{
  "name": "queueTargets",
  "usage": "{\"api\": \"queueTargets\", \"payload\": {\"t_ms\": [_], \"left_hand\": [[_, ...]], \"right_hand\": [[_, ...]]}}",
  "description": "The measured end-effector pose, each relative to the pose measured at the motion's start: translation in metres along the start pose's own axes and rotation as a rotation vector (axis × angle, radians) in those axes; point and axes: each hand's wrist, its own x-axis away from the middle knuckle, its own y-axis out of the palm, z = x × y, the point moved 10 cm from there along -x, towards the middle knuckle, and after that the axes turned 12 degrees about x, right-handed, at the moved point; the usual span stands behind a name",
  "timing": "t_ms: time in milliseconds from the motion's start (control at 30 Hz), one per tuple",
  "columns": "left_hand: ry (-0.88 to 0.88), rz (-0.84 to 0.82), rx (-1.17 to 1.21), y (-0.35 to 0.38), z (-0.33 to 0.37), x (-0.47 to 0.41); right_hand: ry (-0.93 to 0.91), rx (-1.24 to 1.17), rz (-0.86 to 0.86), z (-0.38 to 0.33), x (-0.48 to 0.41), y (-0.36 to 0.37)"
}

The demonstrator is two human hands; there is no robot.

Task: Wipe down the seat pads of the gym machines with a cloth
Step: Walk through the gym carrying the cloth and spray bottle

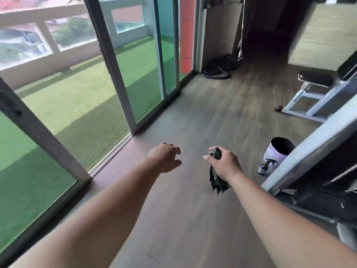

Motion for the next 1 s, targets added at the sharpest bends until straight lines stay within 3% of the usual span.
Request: {"api": "queueTargets", "payload": {"t_ms": [400,600,767,1000], "left_hand": [[0.300,-0.166,-0.075,-0.031,0.083,-0.363],[0.525,-0.267,-0.141,-0.029,0.191,-0.514],[0.614,-0.343,-0.071,0.000,0.292,-0.619],[0.740,-0.510,-0.012,0.033,0.432,-0.711]], "right_hand": [[0.286,-0.135,0.207,0.079,-0.286,-0.068],[0.477,-0.199,0.398,0.150,-0.374,-0.141],[0.584,-0.230,0.528,0.230,-0.439,-0.207],[0.709,-0.203,0.641,0.313,-0.504,-0.306]]}}
